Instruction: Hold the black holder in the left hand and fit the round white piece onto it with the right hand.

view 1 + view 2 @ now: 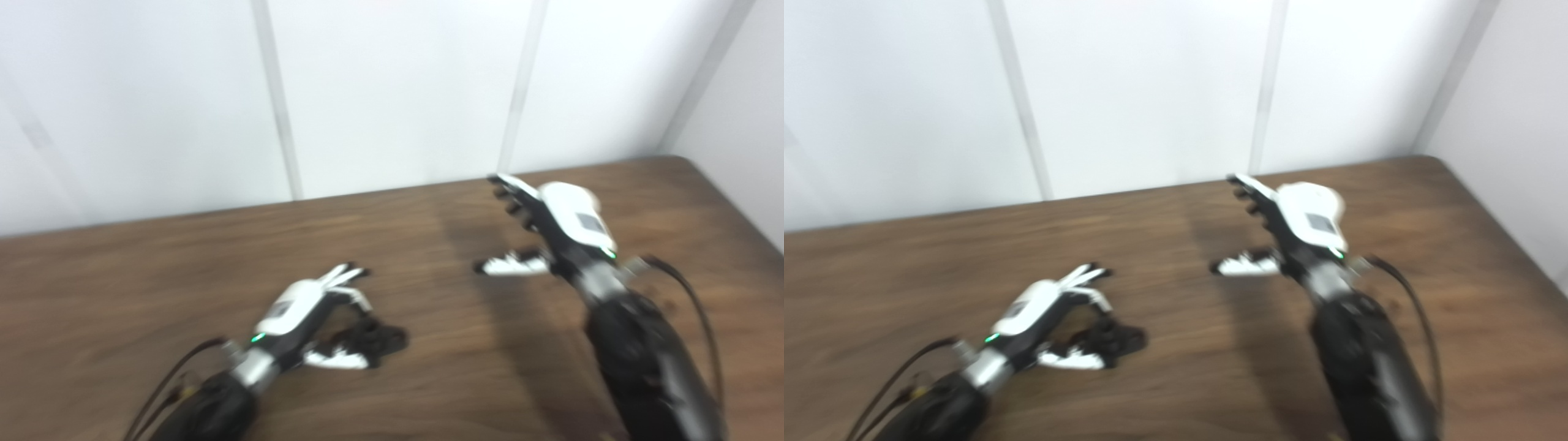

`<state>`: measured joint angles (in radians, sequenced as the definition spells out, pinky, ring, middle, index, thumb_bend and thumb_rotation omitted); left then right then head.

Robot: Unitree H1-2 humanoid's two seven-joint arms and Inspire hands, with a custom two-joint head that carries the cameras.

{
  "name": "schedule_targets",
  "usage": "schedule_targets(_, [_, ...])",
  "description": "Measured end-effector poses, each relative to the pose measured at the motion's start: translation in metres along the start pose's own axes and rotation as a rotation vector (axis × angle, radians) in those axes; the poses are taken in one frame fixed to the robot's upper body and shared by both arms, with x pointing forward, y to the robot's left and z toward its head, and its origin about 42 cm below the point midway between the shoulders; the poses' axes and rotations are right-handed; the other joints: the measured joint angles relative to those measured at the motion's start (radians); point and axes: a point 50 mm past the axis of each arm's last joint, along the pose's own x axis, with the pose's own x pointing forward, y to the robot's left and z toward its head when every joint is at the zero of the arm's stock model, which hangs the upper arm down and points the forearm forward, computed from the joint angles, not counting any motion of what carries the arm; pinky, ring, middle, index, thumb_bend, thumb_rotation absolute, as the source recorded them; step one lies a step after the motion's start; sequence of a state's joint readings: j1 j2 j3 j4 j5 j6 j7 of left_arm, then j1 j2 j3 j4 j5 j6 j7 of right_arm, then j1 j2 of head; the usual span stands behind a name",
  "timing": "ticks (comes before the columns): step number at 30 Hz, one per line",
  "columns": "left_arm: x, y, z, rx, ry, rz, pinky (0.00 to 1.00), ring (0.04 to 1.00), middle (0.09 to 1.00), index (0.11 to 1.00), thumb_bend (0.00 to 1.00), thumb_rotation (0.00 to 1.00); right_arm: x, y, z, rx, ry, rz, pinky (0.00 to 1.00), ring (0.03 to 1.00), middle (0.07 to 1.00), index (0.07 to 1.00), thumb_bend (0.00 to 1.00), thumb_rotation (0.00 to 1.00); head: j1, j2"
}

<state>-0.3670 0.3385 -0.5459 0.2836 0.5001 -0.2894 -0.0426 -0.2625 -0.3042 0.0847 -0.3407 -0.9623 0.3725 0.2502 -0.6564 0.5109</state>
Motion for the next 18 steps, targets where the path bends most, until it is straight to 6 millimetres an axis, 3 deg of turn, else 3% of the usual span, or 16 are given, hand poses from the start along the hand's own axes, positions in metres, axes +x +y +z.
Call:
schedule_targets(4, [-0.003, 0.002, -0.006, -0.013, -0.024, -0.006, 0.93, 0.972, 0.916, 0.487, 0.52, 0.05, 0.013, -0.008, 0.011, -0.197, 0.072, 0.023, 0.70, 0.862, 0.929, 0.919, 0.80, 0.33, -0.078, -0.054])
schedule_targets(8, [-0.007, 0.002, -0.010, -0.015, -0.041, -0.018, 0.90, 0.960, 0.912, 0.486, 0.52, 0.05, 0.028, -0.024, 0.011, -0.346, 0.178, 0.044, 0.72, 0.889, 0.957, 0.905, 0.87, 0.33, -0.106, -0.075])
schedule_targets(14, [-0.009, 0.003, -0.019, -0.017, -0.076, -0.019, 0.86, 0.958, 0.909, 0.485, 0.52, 0.06, 0.052, -0.037, -0.008, -0.448, 0.263, 0.077, 0.85, 0.927, 0.968, 0.896, 0.85, 0.40, -0.132, -0.101])
schedule_targets(18, [-0.009, 0.004, -0.021, -0.016, -0.077, -0.018, 0.90, 0.963, 0.912, 0.485, 0.52, 0.06, 0.065, -0.036, -0.023, -0.485, 0.303, 0.126, 0.84, 0.926, 0.955, 0.878, 0.90, 0.44, -0.137, -0.103])
